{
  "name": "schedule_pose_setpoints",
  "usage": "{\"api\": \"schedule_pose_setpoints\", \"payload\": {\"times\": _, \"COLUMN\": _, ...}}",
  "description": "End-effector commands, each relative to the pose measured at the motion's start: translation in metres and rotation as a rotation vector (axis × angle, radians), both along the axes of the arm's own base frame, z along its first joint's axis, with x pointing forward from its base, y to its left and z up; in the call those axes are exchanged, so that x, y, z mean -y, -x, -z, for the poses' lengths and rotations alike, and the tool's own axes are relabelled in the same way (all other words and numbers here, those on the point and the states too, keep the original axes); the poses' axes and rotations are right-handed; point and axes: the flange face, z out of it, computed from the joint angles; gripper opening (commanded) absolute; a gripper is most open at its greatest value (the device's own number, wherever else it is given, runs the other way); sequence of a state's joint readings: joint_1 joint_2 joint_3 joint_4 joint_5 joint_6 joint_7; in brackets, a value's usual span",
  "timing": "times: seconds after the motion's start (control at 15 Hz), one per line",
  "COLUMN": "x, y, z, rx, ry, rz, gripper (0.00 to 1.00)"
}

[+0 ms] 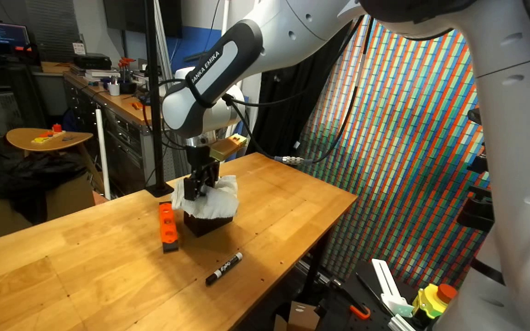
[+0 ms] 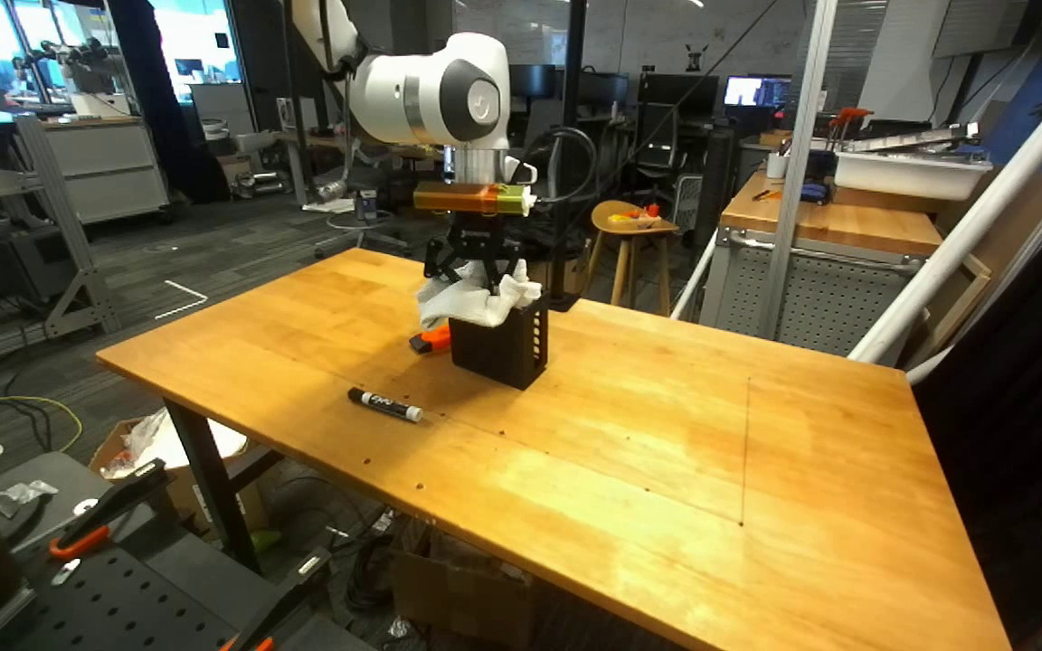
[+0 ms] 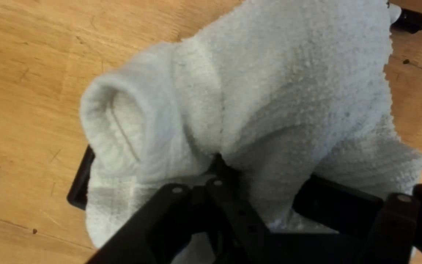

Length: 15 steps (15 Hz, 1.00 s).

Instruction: Put the white towel inside the black holder

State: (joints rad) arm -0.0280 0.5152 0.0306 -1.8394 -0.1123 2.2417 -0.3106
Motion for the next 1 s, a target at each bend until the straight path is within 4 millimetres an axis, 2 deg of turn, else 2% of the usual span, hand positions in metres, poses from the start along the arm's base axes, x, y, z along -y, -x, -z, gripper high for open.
{"api": "schedule_pose_setpoints", "payload": {"times": 0.0, "x": 0.005, "y": -0.002, "z": -0.007, "rx": -0.006, "ry": 0.013, "rz": -0.016, "gripper": 0.8}}
{"api": "schedule_pose_setpoints", "payload": {"times": 0.2, "x": 0.011, "y": -0.002, "z": -0.029, "rx": 0.016, "ry": 0.048, "rz": -0.03, "gripper": 1.0}}
{"api": "schedule_pose_setpoints", "payload": {"times": 0.73, "x": 0.013, "y": -0.003, "z": -0.119, "rx": 0.126, "ry": 0.149, "rz": -0.097, "gripper": 1.0}}
{"api": "schedule_pose_setpoints", "payload": {"times": 0.8, "x": 0.011, "y": -0.002, "z": -0.128, "rx": 0.137, "ry": 0.155, "rz": -0.105, "gripper": 0.82}}
{"api": "schedule_pose_setpoints", "payload": {"times": 0.93, "x": 0.004, "y": -0.002, "z": -0.138, "rx": 0.155, "ry": 0.161, "rz": -0.121, "gripper": 0.68}}
